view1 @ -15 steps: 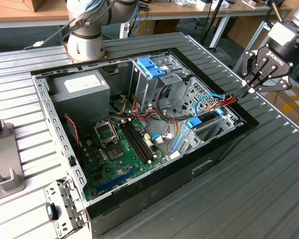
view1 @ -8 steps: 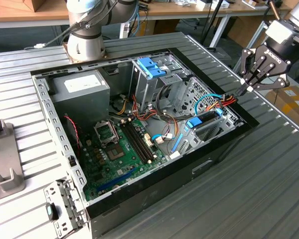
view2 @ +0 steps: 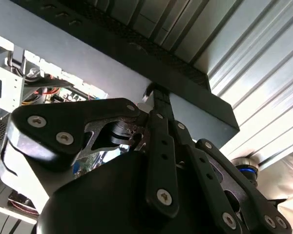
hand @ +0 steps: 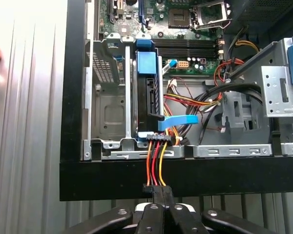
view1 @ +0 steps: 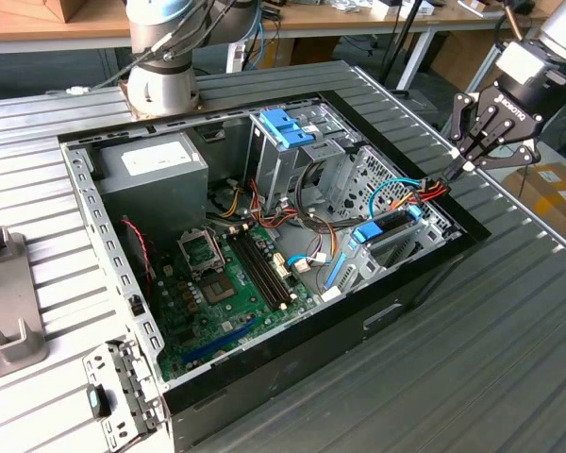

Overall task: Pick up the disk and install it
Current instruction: 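Insert the first disk wire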

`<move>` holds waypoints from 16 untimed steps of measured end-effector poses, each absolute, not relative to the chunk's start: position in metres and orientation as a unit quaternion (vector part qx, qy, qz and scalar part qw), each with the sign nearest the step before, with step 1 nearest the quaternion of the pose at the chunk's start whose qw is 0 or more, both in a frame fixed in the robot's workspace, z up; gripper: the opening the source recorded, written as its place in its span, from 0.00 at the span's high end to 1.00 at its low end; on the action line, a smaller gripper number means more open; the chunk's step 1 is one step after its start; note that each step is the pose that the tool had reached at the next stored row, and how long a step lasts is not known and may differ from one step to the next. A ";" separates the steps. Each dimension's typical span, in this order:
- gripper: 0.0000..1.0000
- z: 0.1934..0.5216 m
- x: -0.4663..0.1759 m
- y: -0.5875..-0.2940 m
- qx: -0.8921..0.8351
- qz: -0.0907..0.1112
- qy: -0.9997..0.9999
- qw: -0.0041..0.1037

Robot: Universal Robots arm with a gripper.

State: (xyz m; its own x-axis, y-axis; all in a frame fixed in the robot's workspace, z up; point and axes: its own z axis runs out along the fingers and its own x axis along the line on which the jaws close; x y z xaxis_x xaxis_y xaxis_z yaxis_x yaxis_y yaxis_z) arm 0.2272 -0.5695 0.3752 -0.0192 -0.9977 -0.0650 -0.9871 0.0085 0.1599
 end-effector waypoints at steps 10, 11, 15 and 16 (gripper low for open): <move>0.90 0.369 0.229 -0.553 0.704 -0.080 -0.705 0.034; 0.90 0.368 0.229 -0.552 0.705 -0.080 -0.704 0.034; 0.90 0.363 0.232 -0.551 0.705 -0.080 -0.704 0.034; 0.90 0.361 0.232 -0.551 0.705 -0.080 -0.704 0.034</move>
State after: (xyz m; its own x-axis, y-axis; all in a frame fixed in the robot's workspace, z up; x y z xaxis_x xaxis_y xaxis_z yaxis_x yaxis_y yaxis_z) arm 0.2317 -0.5511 0.3607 -0.0029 -0.9978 -0.0655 -0.9869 -0.0077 0.1612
